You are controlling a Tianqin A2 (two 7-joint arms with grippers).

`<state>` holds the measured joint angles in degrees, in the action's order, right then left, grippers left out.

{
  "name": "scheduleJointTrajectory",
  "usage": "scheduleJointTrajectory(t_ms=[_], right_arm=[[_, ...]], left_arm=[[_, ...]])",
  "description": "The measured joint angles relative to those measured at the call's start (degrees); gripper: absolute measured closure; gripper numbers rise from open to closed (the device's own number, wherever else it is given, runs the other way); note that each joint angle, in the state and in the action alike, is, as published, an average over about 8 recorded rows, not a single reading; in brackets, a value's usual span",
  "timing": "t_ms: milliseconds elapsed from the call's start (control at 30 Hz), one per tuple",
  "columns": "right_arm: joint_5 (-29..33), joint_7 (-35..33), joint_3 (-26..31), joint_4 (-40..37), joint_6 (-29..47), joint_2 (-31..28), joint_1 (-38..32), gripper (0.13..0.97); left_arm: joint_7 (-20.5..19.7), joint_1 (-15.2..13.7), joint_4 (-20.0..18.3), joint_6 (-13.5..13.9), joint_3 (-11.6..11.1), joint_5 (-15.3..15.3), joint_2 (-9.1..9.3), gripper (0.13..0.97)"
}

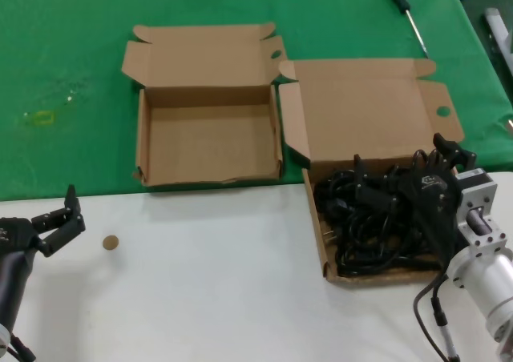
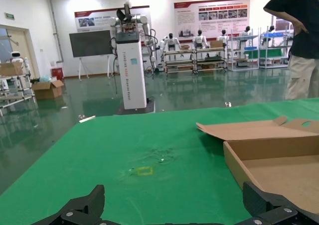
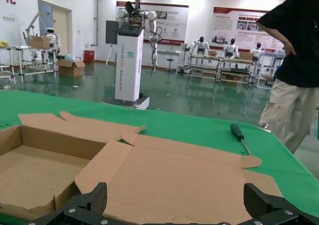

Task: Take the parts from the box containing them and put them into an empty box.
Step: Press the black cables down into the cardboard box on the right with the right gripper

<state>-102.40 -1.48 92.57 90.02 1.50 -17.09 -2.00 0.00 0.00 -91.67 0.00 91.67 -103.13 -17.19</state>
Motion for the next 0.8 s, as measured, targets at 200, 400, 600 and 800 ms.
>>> scheduleJointTrajectory(t_ms=[200, 400, 600, 800], right_arm=[[0.0, 0.0, 0.0, 0.0, 0.0, 0.0, 0.0, 0.129], [0.0, 0.0, 0.0, 0.0, 0.0, 0.0, 0.0, 0.129], [0.0, 0.0, 0.0, 0.0, 0.0, 0.0, 0.0, 0.129], [0.0, 0.0, 0.0, 0.0, 0.0, 0.0, 0.0, 0.129]], left_arm=[[0.0, 0.0, 0.0, 0.0, 0.0, 0.0, 0.0, 0.132], [0.0, 0.0, 0.0, 0.0, 0.0, 0.0, 0.0, 0.132], [0.0, 0.0, 0.0, 0.0, 0.0, 0.0, 0.0, 0.132], [0.0, 0.0, 0.0, 0.0, 0.0, 0.0, 0.0, 0.139]])
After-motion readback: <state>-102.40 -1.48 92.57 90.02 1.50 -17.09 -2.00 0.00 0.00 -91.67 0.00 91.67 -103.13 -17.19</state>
